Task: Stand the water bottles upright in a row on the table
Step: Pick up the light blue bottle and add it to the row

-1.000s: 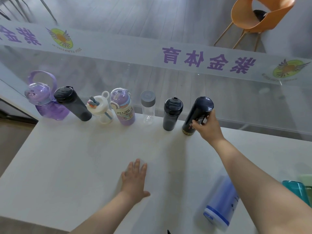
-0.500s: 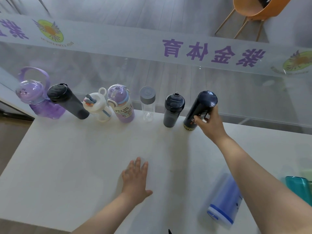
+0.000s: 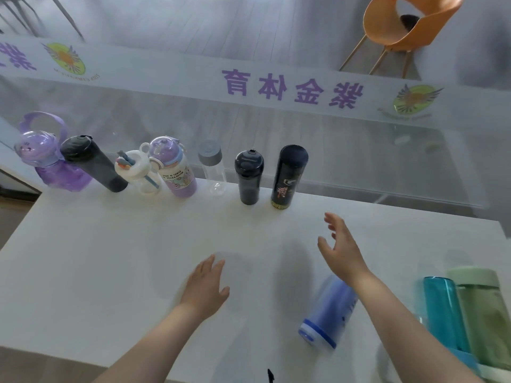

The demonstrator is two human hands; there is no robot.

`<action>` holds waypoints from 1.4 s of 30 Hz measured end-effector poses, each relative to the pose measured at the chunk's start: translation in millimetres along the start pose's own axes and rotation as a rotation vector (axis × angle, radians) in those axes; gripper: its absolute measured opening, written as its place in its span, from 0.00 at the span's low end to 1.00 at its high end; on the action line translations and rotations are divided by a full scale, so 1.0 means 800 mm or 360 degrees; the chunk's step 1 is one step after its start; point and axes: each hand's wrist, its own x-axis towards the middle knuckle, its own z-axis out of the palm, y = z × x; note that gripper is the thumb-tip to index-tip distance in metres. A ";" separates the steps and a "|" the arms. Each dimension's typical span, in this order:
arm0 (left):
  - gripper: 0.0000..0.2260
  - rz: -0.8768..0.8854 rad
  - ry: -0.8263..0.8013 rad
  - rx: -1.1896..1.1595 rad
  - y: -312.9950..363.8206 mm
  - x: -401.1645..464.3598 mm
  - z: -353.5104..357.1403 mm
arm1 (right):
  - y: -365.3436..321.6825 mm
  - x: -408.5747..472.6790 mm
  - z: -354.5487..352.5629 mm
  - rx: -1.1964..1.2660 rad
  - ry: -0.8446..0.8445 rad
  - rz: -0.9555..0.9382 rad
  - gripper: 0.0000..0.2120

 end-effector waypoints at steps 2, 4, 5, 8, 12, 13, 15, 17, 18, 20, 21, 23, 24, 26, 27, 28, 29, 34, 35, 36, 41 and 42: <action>0.31 0.0089 0.0014 -0.0050 0.023 -0.007 0.008 | 0.018 -0.030 -0.010 -0.0121 -0.0048 -0.0044 0.24; 0.29 0.0146 0.0028 -0.0110 0.049 -0.015 0.018 | 0.038 -0.059 -0.019 -0.0213 -0.0079 -0.0083 0.23; 0.28 0.0158 0.0034 -0.0134 0.062 -0.019 0.023 | 0.047 -0.072 -0.023 -0.0230 -0.0085 -0.0089 0.23; 0.26 0.0149 0.0046 -0.0234 0.099 -0.030 0.038 | 0.074 -0.110 -0.033 -0.0208 -0.0114 -0.0086 0.24; 0.21 0.0136 -0.0005 -0.0491 0.141 -0.046 0.058 | 0.104 -0.149 -0.039 -0.0215 -0.0226 -0.0084 0.26; 0.20 0.0118 -0.0031 -0.0567 0.151 -0.050 0.063 | 0.111 -0.157 -0.040 -0.0258 -0.0269 -0.0091 0.25; 0.18 0.0060 -0.0083 -0.0729 0.171 -0.059 0.071 | 0.122 -0.172 -0.041 -0.0331 -0.0376 -0.0116 0.26; 0.16 -0.0004 -0.0137 -0.0910 0.190 -0.066 0.078 | 0.129 -0.184 -0.041 -0.0355 -0.0480 -0.0139 0.29; 0.15 -0.0024 -0.0171 -0.0993 0.199 -0.070 0.081 | 0.131 -0.189 -0.040 -0.0348 -0.0514 -0.0149 0.30; 0.16 -0.0031 -0.0245 -0.1102 0.211 -0.077 0.087 | 0.133 -0.195 -0.038 -0.0321 -0.0569 -0.0156 0.33; 0.19 -0.0030 -0.0284 -0.1132 0.216 -0.079 0.090 | 0.134 -0.197 -0.036 -0.0313 -0.0587 -0.0160 0.34; 0.28 -0.0029 -0.0337 -0.1140 0.219 -0.083 0.095 | 0.138 -0.199 -0.033 -0.0308 -0.0605 -0.0172 0.35; 0.31 -0.0024 -0.0353 -0.1121 0.219 -0.083 0.097 | 0.139 -0.199 -0.032 -0.0312 -0.0607 -0.0177 0.35; 0.32 -0.0016 -0.0357 -0.1078 0.222 -0.083 0.099 | 0.141 -0.197 -0.029 -0.0327 -0.0604 -0.0185 0.35; 0.31 -0.0008 -0.0338 -0.1064 0.225 -0.083 0.098 | 0.142 -0.196 -0.028 -0.0340 -0.0598 -0.0191 0.35; 0.31 0.0007 -0.0302 -0.1049 0.229 -0.083 0.095 | 0.143 -0.196 -0.028 -0.0359 -0.0588 -0.0199 0.34; 0.31 0.0030 -0.0259 -0.1025 0.233 -0.082 0.092 | 0.143 -0.195 -0.028 -0.0389 -0.0575 -0.0209 0.34; 0.34 0.0179 -0.0023 -0.0701 0.248 -0.077 0.070 | 0.147 -0.186 -0.030 -0.0560 -0.0418 -0.0319 0.38; 0.34 0.0226 0.0006 -0.0645 0.252 -0.077 0.065 | 0.148 -0.183 -0.029 -0.0569 -0.0385 -0.0348 0.39; 0.33 0.0270 0.0036 -0.0600 0.257 -0.078 0.060 | 0.147 -0.179 -0.031 -0.0580 -0.0382 -0.0371 0.40; 0.32 0.0373 0.0172 -0.0464 0.276 -0.077 0.034 | 0.143 -0.162 -0.036 -0.0655 -0.0297 -0.0413 0.43; 0.33 0.0402 0.0184 -0.0449 0.281 -0.076 0.028 | 0.143 -0.160 -0.036 -0.0666 -0.0244 -0.0428 0.44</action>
